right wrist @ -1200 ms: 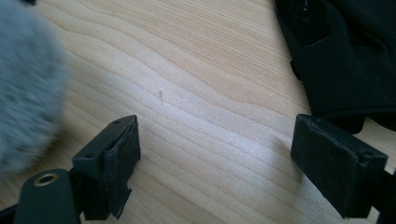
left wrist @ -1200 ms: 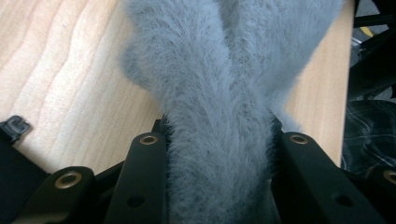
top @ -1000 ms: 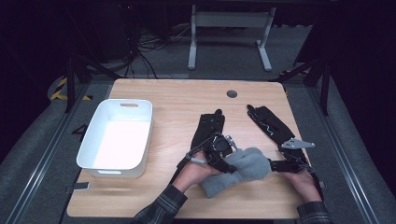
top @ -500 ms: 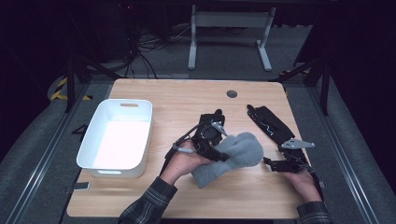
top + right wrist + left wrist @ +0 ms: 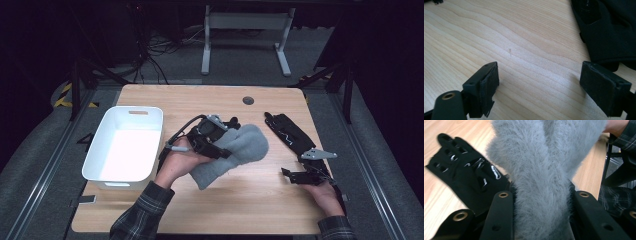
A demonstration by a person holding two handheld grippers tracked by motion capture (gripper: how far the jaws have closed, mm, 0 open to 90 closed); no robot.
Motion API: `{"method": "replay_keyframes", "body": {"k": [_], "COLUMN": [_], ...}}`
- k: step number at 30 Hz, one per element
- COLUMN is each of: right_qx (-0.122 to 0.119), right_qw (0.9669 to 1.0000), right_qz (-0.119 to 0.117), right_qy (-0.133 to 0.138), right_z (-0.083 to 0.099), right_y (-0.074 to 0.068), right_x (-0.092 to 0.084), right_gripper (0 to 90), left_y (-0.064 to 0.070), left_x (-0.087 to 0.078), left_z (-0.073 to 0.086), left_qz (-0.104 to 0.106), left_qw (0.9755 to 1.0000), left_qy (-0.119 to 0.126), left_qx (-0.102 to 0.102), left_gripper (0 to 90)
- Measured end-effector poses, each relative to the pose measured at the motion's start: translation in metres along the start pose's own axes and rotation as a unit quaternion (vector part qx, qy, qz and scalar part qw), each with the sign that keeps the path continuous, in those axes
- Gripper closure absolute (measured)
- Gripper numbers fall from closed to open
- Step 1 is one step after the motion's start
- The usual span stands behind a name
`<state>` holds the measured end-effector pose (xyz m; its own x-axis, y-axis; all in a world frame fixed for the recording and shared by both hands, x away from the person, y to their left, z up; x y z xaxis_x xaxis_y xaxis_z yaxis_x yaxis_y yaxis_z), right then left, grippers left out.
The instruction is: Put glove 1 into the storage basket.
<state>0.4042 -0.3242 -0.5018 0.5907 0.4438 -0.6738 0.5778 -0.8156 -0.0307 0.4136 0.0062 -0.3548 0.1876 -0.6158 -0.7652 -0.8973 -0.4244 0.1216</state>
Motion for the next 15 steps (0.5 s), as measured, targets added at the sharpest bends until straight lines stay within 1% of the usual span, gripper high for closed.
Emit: {"method": "replay_keyframes", "body": {"k": [1,5,7,8,9,11,12,13,15], "right_qx": [0.000,0.000,0.000,0.000,0.000,0.000,0.000,0.000,0.000], "right_qw": [1.0000,1.0000,1.0000,1.0000,1.0000,1.0000,1.0000,1.0000,1.0000], "right_qz": [0.001,0.000,0.001,0.001,0.001,0.000,0.001,0.000,0.000], "right_qy": [0.000,0.000,0.000,0.000,0.000,0.000,0.000,0.000,0.000], "right_z": [0.000,0.000,0.000,0.000,0.000,0.000,0.000,0.000,0.000], "right_y": [0.000,0.000,0.000,0.000,0.000,0.000,0.000,0.000,0.000], "right_x": [0.000,0.000,0.000,0.000,0.000,0.000,0.000,0.000,0.000], "right_gripper": [16.3,16.3,16.3,16.3,16.3,16.3,16.3,16.3,16.3], "left_y": [0.000,-0.010,-0.015,-0.018,-0.021,-0.026,-0.029,-0.032,-0.036], "left_x": [0.000,-0.013,-0.020,-0.024,-0.027,-0.035,-0.039,-0.043,-0.050], "left_z": [0.000,0.002,0.004,0.005,0.006,0.008,0.009,0.011,0.013], "left_qz": [0.000,-0.013,-0.019,-0.022,-0.025,-0.033,-0.037,-0.040,-0.048], "left_qw": [1.0000,0.9999,0.9997,0.9995,0.9995,0.9990,0.9988,0.9984,0.9979], "left_qy": [0.000,0.002,0.003,0.006,0.005,0.008,0.008,0.012,0.015], "left_qx": [0.000,-0.010,-0.016,-0.023,-0.021,-0.030,-0.031,-0.038,-0.042], "left_gripper": [66.8,66.8,66.9,66.8,66.9,66.9,66.9,66.8,66.9]}}
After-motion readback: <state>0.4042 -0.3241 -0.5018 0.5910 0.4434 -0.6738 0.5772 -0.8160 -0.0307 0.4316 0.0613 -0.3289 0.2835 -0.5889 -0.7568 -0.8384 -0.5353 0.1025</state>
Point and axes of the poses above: each handheld gripper's, and its own axes: x roughly forward along the jaws, z roughly out of its underside, y roughly to its right, the point moved 5 cm from there along x, roughly forward along the jaws, and after that the axes turned 5 degrees about -z, right-handed, at the moved point
